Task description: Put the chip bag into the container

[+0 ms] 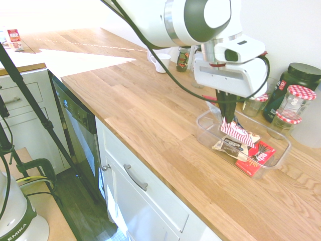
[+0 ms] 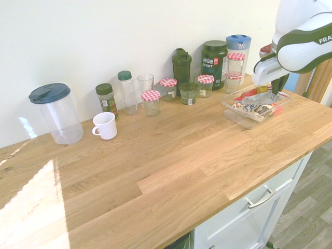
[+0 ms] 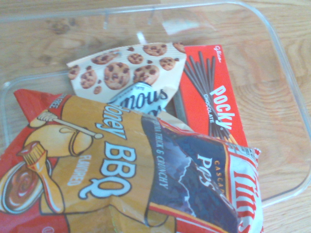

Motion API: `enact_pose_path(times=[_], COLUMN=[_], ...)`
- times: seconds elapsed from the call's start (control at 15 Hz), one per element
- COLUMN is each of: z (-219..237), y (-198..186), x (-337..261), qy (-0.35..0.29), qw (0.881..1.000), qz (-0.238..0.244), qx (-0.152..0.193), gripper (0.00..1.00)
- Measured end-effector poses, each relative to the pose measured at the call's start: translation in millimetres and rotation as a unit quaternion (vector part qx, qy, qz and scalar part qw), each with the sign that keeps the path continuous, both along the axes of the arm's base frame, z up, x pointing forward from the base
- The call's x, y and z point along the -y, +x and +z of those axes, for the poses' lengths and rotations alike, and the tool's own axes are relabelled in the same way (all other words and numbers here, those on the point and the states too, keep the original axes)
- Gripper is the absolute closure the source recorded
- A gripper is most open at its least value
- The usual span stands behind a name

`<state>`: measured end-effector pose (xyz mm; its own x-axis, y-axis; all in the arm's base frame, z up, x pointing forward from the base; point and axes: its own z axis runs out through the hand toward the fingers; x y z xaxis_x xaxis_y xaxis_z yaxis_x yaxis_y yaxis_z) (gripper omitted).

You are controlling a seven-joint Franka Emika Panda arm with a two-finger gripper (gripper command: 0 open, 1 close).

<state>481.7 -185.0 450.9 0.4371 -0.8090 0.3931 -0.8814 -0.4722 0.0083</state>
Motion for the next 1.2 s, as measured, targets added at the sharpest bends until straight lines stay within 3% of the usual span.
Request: enact_pose_path(times=[0.2, 0.27, 0.93, 1.2], z=[-23, -28, -37, -21], y=[4, 6, 11, 8], x=[21, 25, 33, 32], qy=[0.004, 0.004, 0.003, -0.001], qw=[1.000, 1.000, 1.000, 1.000], qz=[0.008, 0.008, 0.009, 0.014], qx=[-0.009, -0.012, -0.023, -0.010], gripper=[1.00, 0.00, 0.00, 0.00])
